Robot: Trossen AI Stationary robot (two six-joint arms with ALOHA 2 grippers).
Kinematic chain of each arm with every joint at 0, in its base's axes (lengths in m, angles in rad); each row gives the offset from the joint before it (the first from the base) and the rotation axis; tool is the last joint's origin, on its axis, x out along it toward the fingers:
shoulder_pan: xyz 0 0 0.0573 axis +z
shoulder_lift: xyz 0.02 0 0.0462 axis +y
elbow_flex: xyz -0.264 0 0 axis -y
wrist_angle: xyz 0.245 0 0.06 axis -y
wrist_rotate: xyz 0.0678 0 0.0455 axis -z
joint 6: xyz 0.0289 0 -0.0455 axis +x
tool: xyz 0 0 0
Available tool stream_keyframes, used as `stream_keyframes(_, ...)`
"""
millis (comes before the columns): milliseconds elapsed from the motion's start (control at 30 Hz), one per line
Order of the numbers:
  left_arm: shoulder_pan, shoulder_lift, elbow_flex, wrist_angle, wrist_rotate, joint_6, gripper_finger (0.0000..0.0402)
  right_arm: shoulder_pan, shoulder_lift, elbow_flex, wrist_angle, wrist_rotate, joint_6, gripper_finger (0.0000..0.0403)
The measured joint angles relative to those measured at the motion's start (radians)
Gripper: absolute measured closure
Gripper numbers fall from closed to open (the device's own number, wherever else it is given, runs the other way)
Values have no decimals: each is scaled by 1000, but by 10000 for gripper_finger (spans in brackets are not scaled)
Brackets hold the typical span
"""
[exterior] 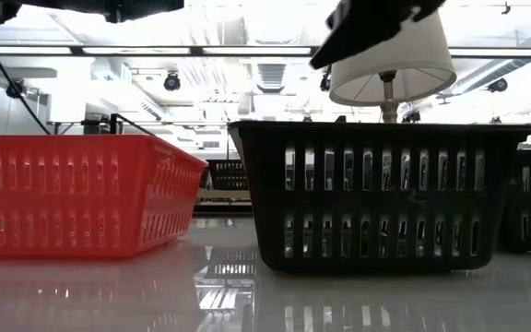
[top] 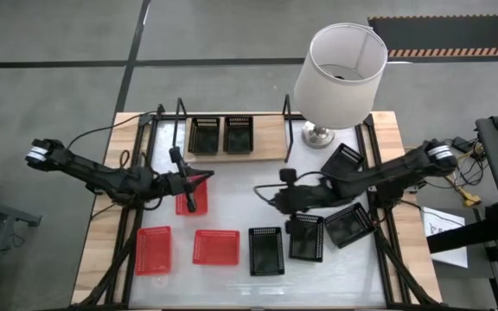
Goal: Stack baskets on shelf by color
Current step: Put the top red bin on the shelf
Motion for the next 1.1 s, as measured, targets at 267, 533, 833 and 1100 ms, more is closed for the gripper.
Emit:
stream_keyframes(267, -14, 131, 4, -46, 5, -353, 402, 27, -236, -293, 234, 3, -33, 394)
stream_keyframes(533, -50, 165, 141, -373, 73, -643, 402, 28, -437, -455, 342, 1, -104, 394)
stream_keyframes(833, -74, 234, 344, -875, 139, -872, 387, 24, -588, -570, 482, -3, -264, 394)
stream_keyframes(1100, -75, 368, 459, -1012, 255, -872, 307, -21, -696, -630, 550, -34, -348, 394)
